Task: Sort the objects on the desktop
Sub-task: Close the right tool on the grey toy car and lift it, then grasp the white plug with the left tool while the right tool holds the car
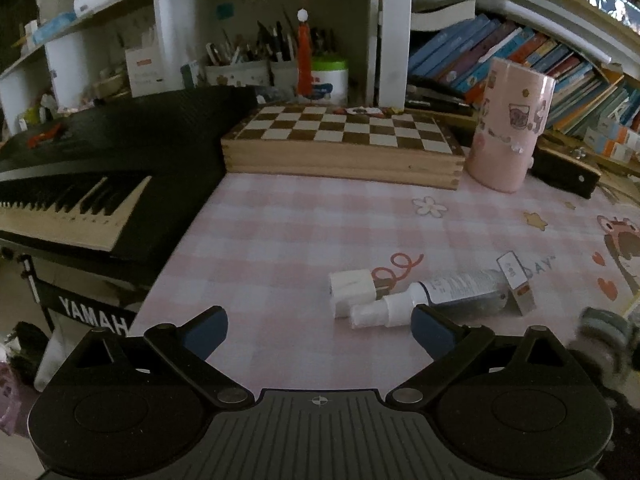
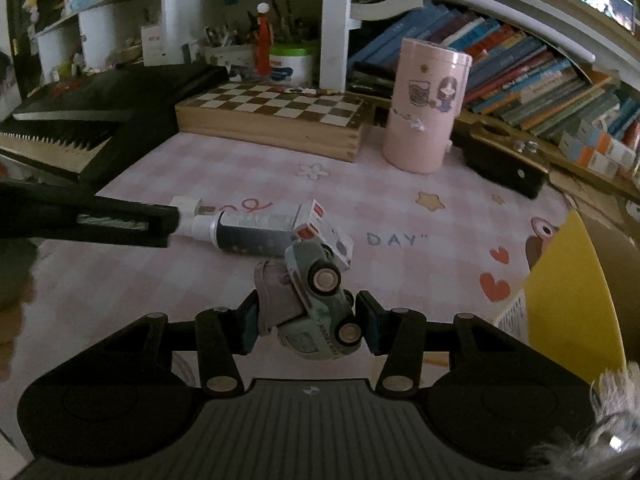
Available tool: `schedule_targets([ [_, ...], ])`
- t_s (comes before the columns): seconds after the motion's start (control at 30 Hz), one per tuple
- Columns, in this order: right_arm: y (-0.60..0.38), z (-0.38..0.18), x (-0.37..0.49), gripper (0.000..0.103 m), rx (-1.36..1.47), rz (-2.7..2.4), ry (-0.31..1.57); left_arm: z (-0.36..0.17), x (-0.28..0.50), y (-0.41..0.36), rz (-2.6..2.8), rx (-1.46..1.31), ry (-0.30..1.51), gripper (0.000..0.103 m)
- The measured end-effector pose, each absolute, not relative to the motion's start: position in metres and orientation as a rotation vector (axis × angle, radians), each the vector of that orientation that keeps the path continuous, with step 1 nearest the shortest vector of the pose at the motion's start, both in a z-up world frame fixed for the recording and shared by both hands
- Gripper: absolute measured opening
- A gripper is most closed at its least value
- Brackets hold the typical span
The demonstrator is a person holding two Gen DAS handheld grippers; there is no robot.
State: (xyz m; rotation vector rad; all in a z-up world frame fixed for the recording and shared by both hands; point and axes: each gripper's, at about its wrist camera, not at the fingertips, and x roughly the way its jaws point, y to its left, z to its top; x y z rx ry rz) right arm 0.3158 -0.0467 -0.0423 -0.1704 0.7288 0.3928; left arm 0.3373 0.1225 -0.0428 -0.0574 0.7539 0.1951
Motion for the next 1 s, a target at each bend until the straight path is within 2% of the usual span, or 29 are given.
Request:
schedule_targets([
  [0.1,-0.050,-0.041,0.312,0.047,-0.150,0.393,0.739,-0.047,0.348,0.119,0.187,-0.060,0.752,0.086],
  [0.2,-0.051,-0.040,0.309,0.047,-0.146,0.404,0.743,-0.048,0.360,0.117,0.185,-0.077,0.747,0.080],
  [0.37,-0.052,-0.040,0.307,0.046,-0.135,0.405,0.750,-0.056,0.377,0.115,0.191,-0.080,0.784,0.062],
  [0.57,-0.054,-0.042,0.304,0.046,-0.130,0.403,0.760,-0.066,0.386,0.112,0.171,-0.070,0.834,0.058],
  [0.67,-0.056,-0.042,0.303,0.046,-0.128,0.397,0.760,-0.069,0.384,0.111,0.170,-0.044,0.830,0.037],
  [0.7,-0.056,-0.043,0.303,0.046,-0.126,0.394,0.761,-0.069,0.384,0.110,0.167,-0.037,0.826,0.035],
  [1.0,-0.059,-0.040,0.298,0.046,-0.118,0.388,0.753,-0.057,0.362,0.117,0.159,-0.060,0.796,0.035],
])
